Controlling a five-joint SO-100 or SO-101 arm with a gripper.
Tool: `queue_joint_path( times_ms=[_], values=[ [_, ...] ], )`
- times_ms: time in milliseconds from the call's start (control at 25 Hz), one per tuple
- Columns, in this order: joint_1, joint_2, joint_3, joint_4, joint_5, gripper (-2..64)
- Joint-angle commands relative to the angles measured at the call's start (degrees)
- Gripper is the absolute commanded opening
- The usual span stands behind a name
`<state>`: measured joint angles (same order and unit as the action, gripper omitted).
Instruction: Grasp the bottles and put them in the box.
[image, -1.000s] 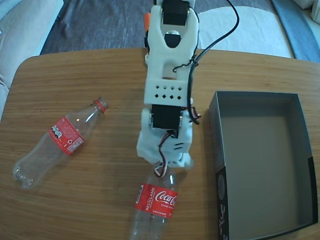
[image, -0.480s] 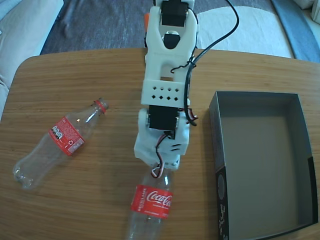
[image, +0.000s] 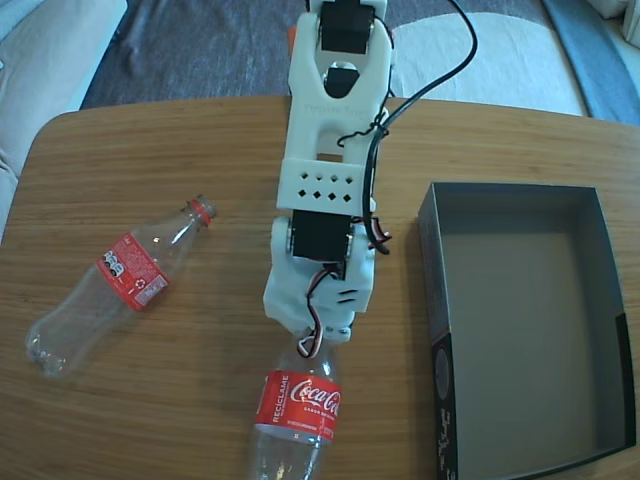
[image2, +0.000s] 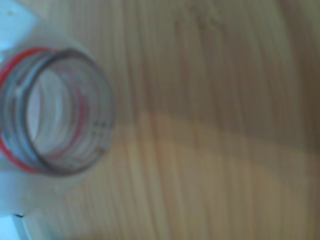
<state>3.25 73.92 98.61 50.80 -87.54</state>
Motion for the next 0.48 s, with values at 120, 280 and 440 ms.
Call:
queue_joint_path(
  times_ms=[120, 280, 440],
  values=[
    [1.7, 2.8, -5.0, 0.6, 0.2, -0.3],
    [2.0, 7.3, -5.1, 0.7, 0.2, -0.3],
    [3.0, 11.6, -3.9, 5.1, 0.4, -0.3]
  ],
)
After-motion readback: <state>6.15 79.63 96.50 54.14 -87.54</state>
